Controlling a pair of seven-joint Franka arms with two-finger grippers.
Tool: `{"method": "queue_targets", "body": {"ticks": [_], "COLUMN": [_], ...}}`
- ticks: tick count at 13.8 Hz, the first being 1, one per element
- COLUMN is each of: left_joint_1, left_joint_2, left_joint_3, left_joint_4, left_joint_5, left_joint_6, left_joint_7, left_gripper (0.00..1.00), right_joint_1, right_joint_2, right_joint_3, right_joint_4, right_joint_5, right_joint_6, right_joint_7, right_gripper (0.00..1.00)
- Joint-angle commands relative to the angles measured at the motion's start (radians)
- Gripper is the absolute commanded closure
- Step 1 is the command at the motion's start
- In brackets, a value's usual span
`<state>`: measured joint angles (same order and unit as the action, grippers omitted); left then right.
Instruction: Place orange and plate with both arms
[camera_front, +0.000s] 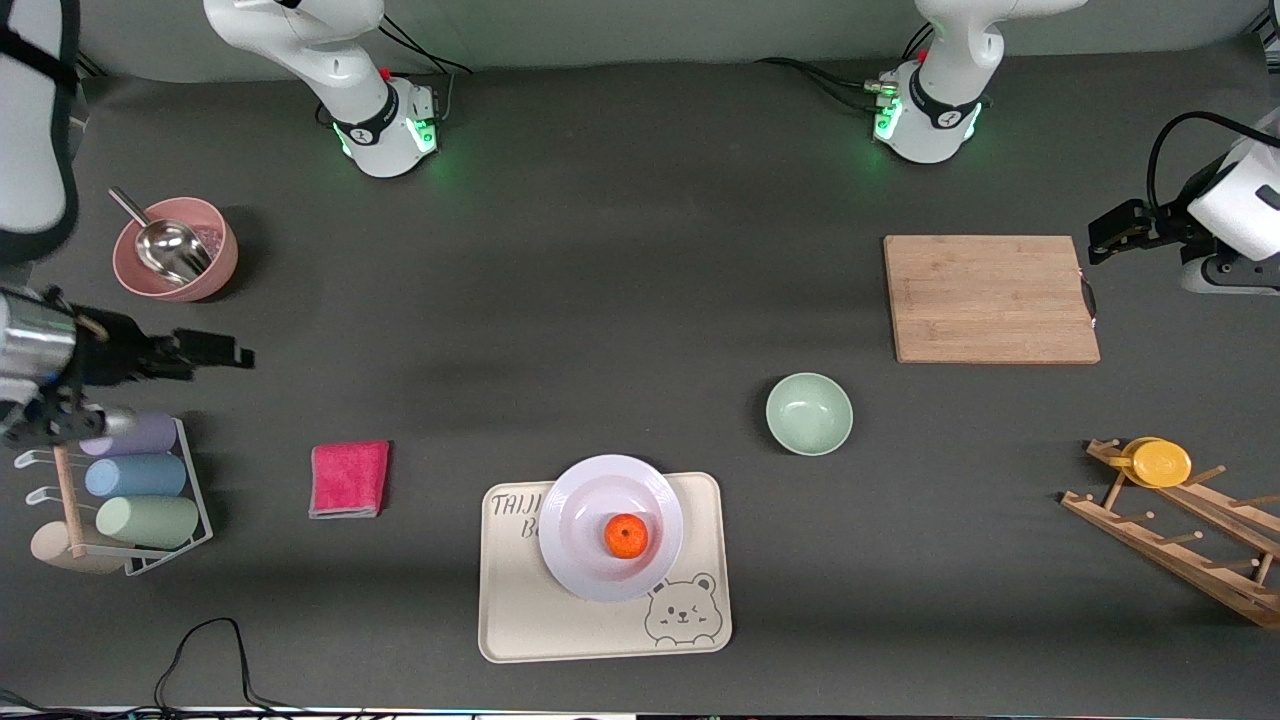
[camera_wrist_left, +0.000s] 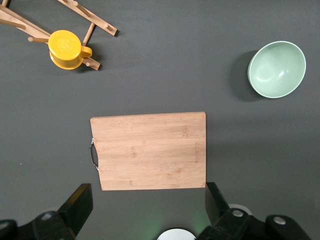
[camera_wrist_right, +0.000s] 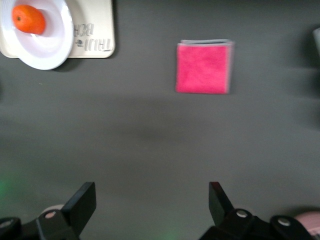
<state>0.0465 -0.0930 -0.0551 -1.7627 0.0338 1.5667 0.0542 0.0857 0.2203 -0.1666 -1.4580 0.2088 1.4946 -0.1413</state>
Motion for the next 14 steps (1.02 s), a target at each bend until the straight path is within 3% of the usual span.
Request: {"method": "queue_targets", "body": {"ticks": [1,7,14], "left_joint_1": [-0.005,-0.010,-0.005], "left_joint_2": [0.006,-0.010,-0.007], "left_joint_3": [0.004,0.004,0.007], "left_joint_4": [0.017,0.023,0.057], "left_joint_5": [-0.015,-0.017,-0.012], "left_joint_6": [-0.010,-0.024,-0.031], "left_joint_7": [0.012,0.006,0.001], "left_gripper": [0.00,0.00,0.00], "right_joint_1": [-0.043,-0.035,-0.035], "right_joint_2": [-0.134,-0.185,-0.180], "right_joint_3": [0.058,0.056,0.058], "right_joint_4": [-0.088,-0.082,-0.082], "right_joint_5": [-0.094,-0.186,-0.192], "right_joint_6": [-0.016,-0.050,-0.014], "right_joint_7": [0.037,0.078,0.089], "right_gripper": [0.00,0.00,0.00]}}
